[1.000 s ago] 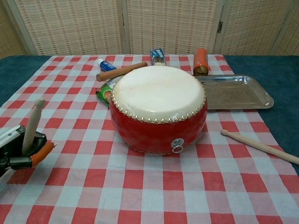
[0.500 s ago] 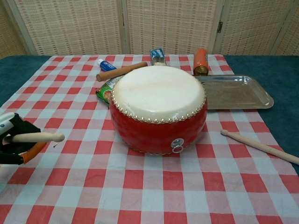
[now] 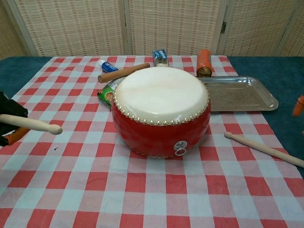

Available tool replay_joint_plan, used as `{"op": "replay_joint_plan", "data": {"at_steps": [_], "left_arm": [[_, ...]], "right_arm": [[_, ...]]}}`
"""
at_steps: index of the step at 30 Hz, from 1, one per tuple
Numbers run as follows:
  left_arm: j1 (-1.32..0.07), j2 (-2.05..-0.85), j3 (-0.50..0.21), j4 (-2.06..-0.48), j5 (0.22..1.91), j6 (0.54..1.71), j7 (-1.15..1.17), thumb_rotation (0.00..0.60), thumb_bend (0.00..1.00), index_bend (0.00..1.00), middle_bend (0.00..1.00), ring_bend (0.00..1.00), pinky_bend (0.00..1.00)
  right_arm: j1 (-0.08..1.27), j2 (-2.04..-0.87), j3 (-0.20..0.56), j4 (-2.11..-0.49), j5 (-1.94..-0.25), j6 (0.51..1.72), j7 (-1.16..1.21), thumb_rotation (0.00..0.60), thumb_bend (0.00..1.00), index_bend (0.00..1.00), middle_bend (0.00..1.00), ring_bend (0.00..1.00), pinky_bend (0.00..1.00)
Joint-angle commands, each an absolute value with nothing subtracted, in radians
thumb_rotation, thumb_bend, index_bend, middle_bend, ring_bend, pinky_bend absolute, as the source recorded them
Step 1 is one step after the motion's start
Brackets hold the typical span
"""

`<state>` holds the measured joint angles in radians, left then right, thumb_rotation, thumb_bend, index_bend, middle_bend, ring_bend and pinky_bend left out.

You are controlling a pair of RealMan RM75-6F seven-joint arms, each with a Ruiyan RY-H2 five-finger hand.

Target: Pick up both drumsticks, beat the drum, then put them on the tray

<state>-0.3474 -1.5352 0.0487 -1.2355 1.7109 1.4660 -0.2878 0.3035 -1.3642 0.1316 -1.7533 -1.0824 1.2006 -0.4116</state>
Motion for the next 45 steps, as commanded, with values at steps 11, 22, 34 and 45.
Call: {"op": "replay_joint_plan", "data": {"at_steps": [11, 22, 34, 45], "left_arm": [[-0.348, -1.528, 0.048, -1.241, 1.692, 1.442, -0.293, 0.600, 0.84, 0.98, 1.00, 1.00, 1.00], [-0.349, -1.538, 0.057, -1.219, 1.689, 1.425, -0.316, 0.600, 0.84, 0.98, 1.00, 1.00, 1.00], [-0.348, -1.542, 0.059, -1.201, 1.680, 1.415, -0.348, 0.600, 0.84, 0.98, 1.00, 1.00, 1.00], [-0.345, -1.540, 0.056, -1.197, 1.679, 1.424, -0.367, 0.600, 0.84, 0.98, 1.00, 1.00, 1.00]], "right_arm": [[0.430, -1.627, 0.142, -1.546, -1.020, 1.173, -0.580, 0.600, 0.29, 0.48, 0.26, 0.03, 0.13], [0.439, -1.646, 0.121, -1.514, -0.999, 1.159, -0.604, 0.600, 0.29, 0.48, 0.26, 0.03, 0.13], [0.447, -1.672, 0.090, -1.471, -1.010, 1.151, -0.630, 0.600, 0.31, 0.50, 0.26, 0.03, 0.12], [0.411, -1.611, 0.102, -1.559, -1.092, 1.205, -0.495, 0.600, 0.49, 0.66, 0.26, 0.04, 0.12]]}}
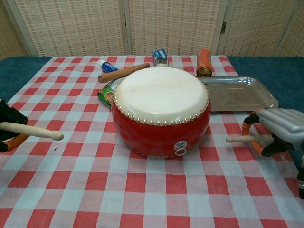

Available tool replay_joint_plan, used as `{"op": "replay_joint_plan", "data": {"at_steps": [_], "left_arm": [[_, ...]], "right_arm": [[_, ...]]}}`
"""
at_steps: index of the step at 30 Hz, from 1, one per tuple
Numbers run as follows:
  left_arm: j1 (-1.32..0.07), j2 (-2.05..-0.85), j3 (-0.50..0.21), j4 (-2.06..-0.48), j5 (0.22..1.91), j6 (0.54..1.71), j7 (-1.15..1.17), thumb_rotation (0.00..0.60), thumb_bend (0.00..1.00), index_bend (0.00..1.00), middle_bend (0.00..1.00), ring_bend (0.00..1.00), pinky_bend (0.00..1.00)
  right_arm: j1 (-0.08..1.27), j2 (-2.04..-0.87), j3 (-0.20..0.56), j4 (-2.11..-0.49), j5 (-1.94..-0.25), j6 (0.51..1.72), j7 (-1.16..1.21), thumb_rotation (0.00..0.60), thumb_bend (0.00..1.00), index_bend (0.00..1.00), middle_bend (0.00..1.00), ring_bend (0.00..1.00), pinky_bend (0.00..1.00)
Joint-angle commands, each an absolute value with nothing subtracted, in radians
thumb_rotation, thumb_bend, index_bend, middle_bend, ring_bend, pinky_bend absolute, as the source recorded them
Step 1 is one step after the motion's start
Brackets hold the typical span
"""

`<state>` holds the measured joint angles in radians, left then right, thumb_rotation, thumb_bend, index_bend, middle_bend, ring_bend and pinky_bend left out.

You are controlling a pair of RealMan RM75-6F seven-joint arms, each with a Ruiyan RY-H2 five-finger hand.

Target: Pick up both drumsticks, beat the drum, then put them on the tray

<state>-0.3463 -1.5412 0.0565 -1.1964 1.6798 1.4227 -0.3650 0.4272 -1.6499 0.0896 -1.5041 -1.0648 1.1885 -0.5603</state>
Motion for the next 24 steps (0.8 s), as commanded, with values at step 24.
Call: {"op": "replay_joint_plan", "data": {"at_steps": [24], "left_arm": [[-0.335, -1.516, 0.053, -1.225, 1.668, 1.428, -0.393, 0.600, 0.83, 0.98, 1.00, 1.00, 1.00]], "right_arm": [[0.347, -1.266, 0.366, -1.693, -1.159, 0.743, 0.851, 0.600, 0.49, 0.78, 0.41, 0.31, 0.30]]}}
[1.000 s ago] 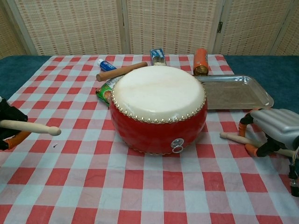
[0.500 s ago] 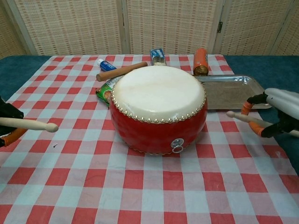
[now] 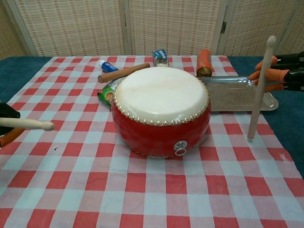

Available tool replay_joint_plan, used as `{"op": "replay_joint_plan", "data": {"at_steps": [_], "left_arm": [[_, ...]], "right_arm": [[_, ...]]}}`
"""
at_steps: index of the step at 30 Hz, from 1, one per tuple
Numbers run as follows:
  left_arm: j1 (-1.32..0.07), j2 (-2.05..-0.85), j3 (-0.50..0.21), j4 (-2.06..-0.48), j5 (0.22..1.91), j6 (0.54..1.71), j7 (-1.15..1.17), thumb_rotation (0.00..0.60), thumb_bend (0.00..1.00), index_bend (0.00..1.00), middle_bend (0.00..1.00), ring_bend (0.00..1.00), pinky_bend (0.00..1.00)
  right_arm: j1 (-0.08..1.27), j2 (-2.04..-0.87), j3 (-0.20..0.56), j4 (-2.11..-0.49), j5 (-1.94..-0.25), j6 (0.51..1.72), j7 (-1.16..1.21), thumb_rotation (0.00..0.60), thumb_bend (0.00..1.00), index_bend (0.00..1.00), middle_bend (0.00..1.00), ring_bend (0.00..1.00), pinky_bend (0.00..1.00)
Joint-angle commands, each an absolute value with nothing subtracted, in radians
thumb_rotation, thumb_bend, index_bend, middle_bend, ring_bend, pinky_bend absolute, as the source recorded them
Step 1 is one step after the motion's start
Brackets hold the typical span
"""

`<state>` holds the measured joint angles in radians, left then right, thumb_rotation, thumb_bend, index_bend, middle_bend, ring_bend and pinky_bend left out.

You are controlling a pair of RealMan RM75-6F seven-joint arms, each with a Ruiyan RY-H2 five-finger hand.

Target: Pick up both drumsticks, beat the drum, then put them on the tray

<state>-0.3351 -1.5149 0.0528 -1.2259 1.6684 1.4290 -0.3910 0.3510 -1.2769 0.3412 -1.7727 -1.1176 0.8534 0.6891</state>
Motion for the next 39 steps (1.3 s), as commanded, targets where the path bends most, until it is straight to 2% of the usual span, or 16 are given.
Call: {"op": "replay_joint_plan", "data": {"at_steps": [1, 7, 12, 15, 17, 20, 24, 30, 36, 39], "left_arm": [[-0.335, -1.516, 0.054, -1.224, 1.668, 1.428, -0.394, 0.600, 0.83, 0.98, 1.00, 1.00, 1.00], [-0.332, -1.519, 0.055, -1.216, 1.669, 1.429, -0.402, 0.600, 0.83, 0.98, 1.00, 1.00, 1.00], [-0.329, -1.518, 0.054, -1.211, 1.670, 1.435, -0.409, 0.600, 0.83, 0.98, 1.00, 1.00, 1.00], [-0.330, -1.520, 0.054, -1.208, 1.671, 1.433, -0.411, 0.600, 0.83, 0.98, 1.00, 1.00, 1.00], [-0.331, -1.523, 0.056, -1.206, 1.673, 1.430, -0.412, 0.600, 0.83, 0.98, 1.00, 1.00, 1.00], [-0.331, -1.527, 0.058, -1.202, 1.676, 1.429, -0.410, 0.600, 0.83, 0.98, 1.00, 1.00, 1.00], [-0.332, -1.528, 0.059, -1.199, 1.677, 1.429, -0.412, 0.600, 0.83, 0.98, 1.00, 1.00, 1.00], [-0.329, -1.531, 0.062, -1.196, 1.679, 1.430, -0.416, 0.600, 0.83, 0.98, 1.00, 1.00, 1.00], [-0.326, -1.532, 0.064, -1.194, 1.679, 1.433, -0.420, 0.600, 0.83, 0.98, 1.00, 1.00, 1.00], [-0.326, -1.533, 0.065, -1.193, 1.681, 1.433, -0.417, 0.600, 0.83, 0.98, 1.00, 1.00, 1.00]], "right_arm": [[0.348, -1.285, 0.369, -1.676, -1.159, 0.741, 0.886, 0.600, 0.49, 0.78, 0.41, 0.31, 0.31], [0.354, -1.381, 0.376, -1.547, -1.264, 0.721, 1.171, 0.600, 0.49, 0.78, 0.43, 0.34, 0.34], [0.358, -1.400, 0.367, -1.472, -1.429, 0.773, 1.477, 0.597, 0.49, 0.76, 0.44, 0.36, 0.39], [0.366, -1.403, 0.337, -1.421, -1.500, 0.821, 1.592, 0.558, 0.48, 0.71, 0.44, 0.36, 0.39], [0.379, -1.416, 0.314, -1.378, -1.533, 0.850, 1.652, 0.515, 0.41, 0.68, 0.44, 0.36, 0.39], [0.401, -1.439, 0.284, -1.322, -1.569, 0.888, 1.718, 0.459, 0.27, 0.62, 0.44, 0.36, 0.39], [0.426, -1.466, 0.243, -1.258, -1.607, 0.940, 1.791, 0.446, 0.17, 0.57, 0.44, 0.36, 0.39], [0.451, -1.482, 0.190, -1.205, -1.627, 0.997, 1.878, 0.446, 0.15, 0.57, 0.44, 0.36, 0.40], [0.448, -1.453, 0.137, -1.221, -1.641, 1.058, 1.925, 0.446, 0.15, 0.58, 0.46, 0.41, 0.51], [0.443, -1.428, 0.116, -1.251, -1.635, 1.076, 1.946, 0.446, 0.15, 0.61, 0.49, 0.45, 0.59]]}}
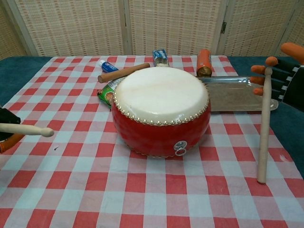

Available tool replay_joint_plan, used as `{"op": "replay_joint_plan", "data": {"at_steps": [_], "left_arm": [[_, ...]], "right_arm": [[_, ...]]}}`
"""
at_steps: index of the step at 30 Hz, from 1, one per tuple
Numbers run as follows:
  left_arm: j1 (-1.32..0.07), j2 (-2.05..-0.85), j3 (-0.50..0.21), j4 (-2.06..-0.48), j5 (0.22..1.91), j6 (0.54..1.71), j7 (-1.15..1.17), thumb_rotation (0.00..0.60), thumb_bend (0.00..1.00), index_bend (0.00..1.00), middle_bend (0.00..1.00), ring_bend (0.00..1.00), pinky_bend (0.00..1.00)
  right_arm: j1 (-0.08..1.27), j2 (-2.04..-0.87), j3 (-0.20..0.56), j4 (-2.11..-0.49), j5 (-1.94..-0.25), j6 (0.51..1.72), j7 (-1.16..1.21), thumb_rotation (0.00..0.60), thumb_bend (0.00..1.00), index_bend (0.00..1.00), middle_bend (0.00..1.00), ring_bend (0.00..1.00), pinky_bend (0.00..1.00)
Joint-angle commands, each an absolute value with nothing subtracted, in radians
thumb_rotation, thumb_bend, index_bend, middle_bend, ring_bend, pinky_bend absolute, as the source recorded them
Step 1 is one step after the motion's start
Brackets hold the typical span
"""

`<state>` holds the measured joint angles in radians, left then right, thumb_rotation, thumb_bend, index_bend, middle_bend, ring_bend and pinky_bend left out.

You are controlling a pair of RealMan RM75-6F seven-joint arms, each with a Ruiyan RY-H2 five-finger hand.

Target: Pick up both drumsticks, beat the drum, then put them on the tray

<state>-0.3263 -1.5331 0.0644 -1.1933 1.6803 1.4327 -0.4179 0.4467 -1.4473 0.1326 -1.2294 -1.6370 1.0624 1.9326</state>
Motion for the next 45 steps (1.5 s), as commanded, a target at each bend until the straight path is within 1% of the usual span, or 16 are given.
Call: {"op": "replay_joint_plan", "data": {"at_steps": [1, 5, 9, 17, 23, 30, 45], "left_arm": [[-0.327, -1.533, 0.064, -1.194, 1.682, 1.434, -0.416, 0.600, 0.83, 0.98, 1.00, 1.00, 1.00], [-0.326, -1.532, 0.063, -1.197, 1.682, 1.438, -0.416, 0.600, 0.83, 0.98, 1.00, 1.00, 1.00], [-0.326, -1.532, 0.065, -1.198, 1.685, 1.437, -0.414, 0.600, 0.83, 0.98, 1.00, 1.00, 1.00], [-0.325, -1.532, 0.065, -1.197, 1.687, 1.440, -0.414, 0.600, 0.83, 0.98, 1.00, 1.00, 1.00], [-0.325, -1.533, 0.066, -1.197, 1.690, 1.441, -0.415, 0.600, 0.83, 0.98, 1.00, 1.00, 1.00], [-0.325, -1.533, 0.069, -1.196, 1.691, 1.440, -0.414, 0.600, 0.83, 0.98, 1.00, 1.00, 1.00], [-0.326, -1.534, 0.073, -1.197, 1.696, 1.437, -0.410, 0.600, 0.83, 0.98, 1.00, 1.00, 1.00]], "right_arm": [[0.442, -1.420, 0.109, -1.258, -1.635, 1.081, 1.943, 0.447, 0.15, 0.61, 0.49, 0.46, 0.61], [0.430, -1.386, 0.085, -1.309, -1.644, 1.129, 1.918, 0.449, 0.15, 0.63, 0.50, 0.48, 0.64], [0.425, -1.359, 0.055, -1.350, -1.689, 1.192, 1.877, 0.447, 0.15, 0.62, 0.50, 0.48, 0.64], [0.422, -1.317, -0.030, -1.389, -1.761, 1.258, 1.824, 0.450, 0.15, 0.45, 0.50, 0.45, 0.64], [0.427, -1.310, -0.071, -1.391, -1.767, 1.267, 1.779, 0.448, 0.15, 0.41, 0.50, 0.45, 0.64], [0.437, -1.325, -0.113, -1.371, -1.759, 1.244, 1.740, 0.450, 0.15, 0.42, 0.50, 0.45, 0.64], [0.448, -1.411, -0.189, -1.293, -1.759, 1.197, 1.647, 0.449, 0.15, 0.58, 0.50, 0.47, 0.64]]}}
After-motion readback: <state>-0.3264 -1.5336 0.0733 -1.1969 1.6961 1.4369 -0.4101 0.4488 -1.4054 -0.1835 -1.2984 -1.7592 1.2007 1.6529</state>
